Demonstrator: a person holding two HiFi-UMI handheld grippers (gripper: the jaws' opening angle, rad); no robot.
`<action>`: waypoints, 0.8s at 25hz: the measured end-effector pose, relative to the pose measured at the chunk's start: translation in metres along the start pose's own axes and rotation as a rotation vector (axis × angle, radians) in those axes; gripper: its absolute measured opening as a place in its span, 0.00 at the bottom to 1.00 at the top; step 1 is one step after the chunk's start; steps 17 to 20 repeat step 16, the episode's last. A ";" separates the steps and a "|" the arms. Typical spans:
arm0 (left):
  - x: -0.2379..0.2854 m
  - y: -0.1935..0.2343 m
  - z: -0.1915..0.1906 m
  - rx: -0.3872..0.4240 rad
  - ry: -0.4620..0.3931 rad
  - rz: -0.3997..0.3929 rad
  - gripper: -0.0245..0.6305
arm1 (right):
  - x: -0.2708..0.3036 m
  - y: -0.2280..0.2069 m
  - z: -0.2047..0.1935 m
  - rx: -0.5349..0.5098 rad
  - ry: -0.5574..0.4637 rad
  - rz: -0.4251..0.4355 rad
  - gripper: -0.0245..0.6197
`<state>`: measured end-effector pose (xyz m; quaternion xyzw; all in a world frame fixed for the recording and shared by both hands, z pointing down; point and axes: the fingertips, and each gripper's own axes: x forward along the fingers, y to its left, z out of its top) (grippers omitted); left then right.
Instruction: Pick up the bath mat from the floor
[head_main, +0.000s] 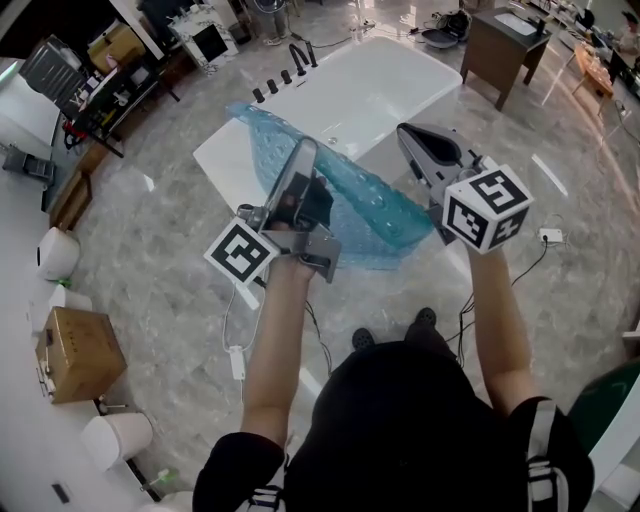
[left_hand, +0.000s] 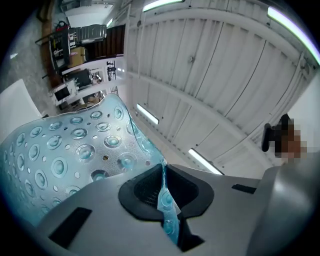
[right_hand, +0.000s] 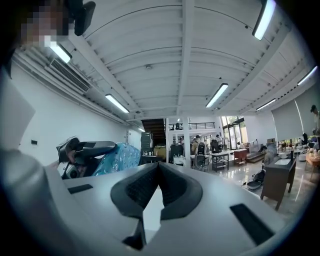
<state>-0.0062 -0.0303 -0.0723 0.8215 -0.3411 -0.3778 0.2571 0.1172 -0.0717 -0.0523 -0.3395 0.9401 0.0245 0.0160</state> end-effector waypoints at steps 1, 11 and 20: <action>0.000 0.002 0.001 0.002 0.002 0.006 0.09 | 0.001 0.000 0.001 0.003 -0.002 -0.004 0.06; -0.002 0.015 -0.003 -0.032 0.024 0.025 0.09 | -0.001 -0.003 -0.002 0.008 0.014 -0.028 0.06; -0.016 0.017 0.007 -0.053 0.016 0.020 0.09 | 0.004 0.012 -0.005 0.008 0.022 -0.031 0.06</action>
